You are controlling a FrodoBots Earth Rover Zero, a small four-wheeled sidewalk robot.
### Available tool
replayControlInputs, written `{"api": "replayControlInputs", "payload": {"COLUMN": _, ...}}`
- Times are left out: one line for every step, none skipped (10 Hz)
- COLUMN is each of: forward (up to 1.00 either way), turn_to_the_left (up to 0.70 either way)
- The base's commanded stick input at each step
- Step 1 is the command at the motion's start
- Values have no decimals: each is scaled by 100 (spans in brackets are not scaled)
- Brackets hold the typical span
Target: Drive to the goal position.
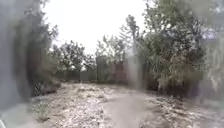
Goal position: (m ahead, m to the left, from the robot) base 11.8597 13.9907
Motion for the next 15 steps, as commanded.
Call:
{"api": "replayControlInputs", "payload": {"forward": 59, "turn_to_the_left": 1}}
{"api": "replayControlInputs", "payload": {"forward": 59, "turn_to_the_left": 8}}
{"api": "replayControlInputs", "payload": {"forward": 59, "turn_to_the_left": 15}}
{"api": "replayControlInputs", "payload": {"forward": 59, "turn_to_the_left": 15}}
{"api": "replayControlInputs", "payload": {"forward": 59, "turn_to_the_left": 9}}
{"api": "replayControlInputs", "payload": {"forward": 59, "turn_to_the_left": 1}}
{"api": "replayControlInputs", "payload": {"forward": 59, "turn_to_the_left": 1}}
{"api": "replayControlInputs", "payload": {"forward": 59, "turn_to_the_left": 1}}
{"api": "replayControlInputs", "payload": {"forward": 59, "turn_to_the_left": 1}}
{"api": "replayControlInputs", "payload": {"forward": 59, "turn_to_the_left": 1}}
{"api": "replayControlInputs", "payload": {"forward": 59, "turn_to_the_left": 3}}
{"api": "replayControlInputs", "payload": {"forward": 59, "turn_to_the_left": 12}}
{"api": "replayControlInputs", "payload": {"forward": 59, "turn_to_the_left": 15}}
{"api": "replayControlInputs", "payload": {"forward": 59, "turn_to_the_left": 15}}
{"api": "replayControlInputs", "payload": {"forward": 59, "turn_to_the_left": 12}}
